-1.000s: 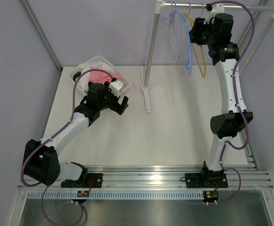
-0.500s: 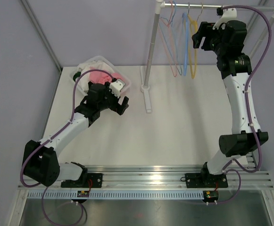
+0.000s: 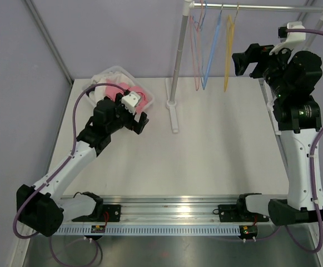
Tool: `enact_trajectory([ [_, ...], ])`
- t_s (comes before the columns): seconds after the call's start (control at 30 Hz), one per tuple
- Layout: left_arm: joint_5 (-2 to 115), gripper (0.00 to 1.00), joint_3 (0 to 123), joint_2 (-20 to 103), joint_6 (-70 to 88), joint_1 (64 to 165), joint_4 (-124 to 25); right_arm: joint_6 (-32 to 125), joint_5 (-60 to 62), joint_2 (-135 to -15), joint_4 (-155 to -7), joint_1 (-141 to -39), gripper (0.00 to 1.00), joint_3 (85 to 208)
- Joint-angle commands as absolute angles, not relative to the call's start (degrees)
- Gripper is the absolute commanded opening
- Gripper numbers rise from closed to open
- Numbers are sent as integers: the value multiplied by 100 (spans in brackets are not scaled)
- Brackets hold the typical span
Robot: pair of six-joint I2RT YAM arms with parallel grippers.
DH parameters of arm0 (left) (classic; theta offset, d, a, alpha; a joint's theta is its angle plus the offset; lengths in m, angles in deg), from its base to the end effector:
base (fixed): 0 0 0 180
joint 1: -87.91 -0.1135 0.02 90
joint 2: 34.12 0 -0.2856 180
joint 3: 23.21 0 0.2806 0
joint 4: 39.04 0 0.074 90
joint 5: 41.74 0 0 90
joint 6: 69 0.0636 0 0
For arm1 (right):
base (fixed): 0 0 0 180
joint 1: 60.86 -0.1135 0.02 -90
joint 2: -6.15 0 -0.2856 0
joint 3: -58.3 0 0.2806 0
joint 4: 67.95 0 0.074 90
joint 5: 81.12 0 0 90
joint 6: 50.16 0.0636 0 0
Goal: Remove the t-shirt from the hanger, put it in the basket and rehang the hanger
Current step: Hang the hanger back to the clothesline with the right arm
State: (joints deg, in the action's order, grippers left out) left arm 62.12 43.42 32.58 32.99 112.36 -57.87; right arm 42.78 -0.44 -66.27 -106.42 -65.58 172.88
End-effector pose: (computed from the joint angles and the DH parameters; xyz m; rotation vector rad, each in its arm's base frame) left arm 0.2814 -0.1447 0.3315 0.7513 1.7543 -0.3772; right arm 0.2764 0.0332 0.5829 -0.1543 1.5037 0.2298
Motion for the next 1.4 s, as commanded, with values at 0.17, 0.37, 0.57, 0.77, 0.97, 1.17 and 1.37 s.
enact_trajectory([
  [0.17, 5977, 99, 4697, 2303, 2541, 11156, -6088, 4572, -237, -5565, -10708, -6535, 100, 16346],
  [0.37, 5679, 99, 4214, 1327, 2364, 11121, -6185, 4827, -201, -4214, -10430, -6535, 100, 14669],
  [0.57, 5110, 99, 3240, 378, 2523, 10980, -5503, 5521, -500, -2867, -9489, -6535, 99, 12395],
  [0.77, 4641, 99, 1334, -983, 2514, 10980, -3867, 5961, -675, -2102, -8541, -6535, 99, 11040],
  [0.97, 4773, 99, 883, -1144, 2917, 10980, -3488, 6189, -869, -2197, -8145, -6535, 100, 10546],
  [1.17, 4790, 99, 689, -1109, 3172, 10980, -3241, 6252, -940, -2338, -7634, -6535, 99, 10184],
  [1.37, 4782, 99, 759, -942, 3216, 10980, -3275, 6225, -957, -2364, -7616, -6535, 99, 10167],
])
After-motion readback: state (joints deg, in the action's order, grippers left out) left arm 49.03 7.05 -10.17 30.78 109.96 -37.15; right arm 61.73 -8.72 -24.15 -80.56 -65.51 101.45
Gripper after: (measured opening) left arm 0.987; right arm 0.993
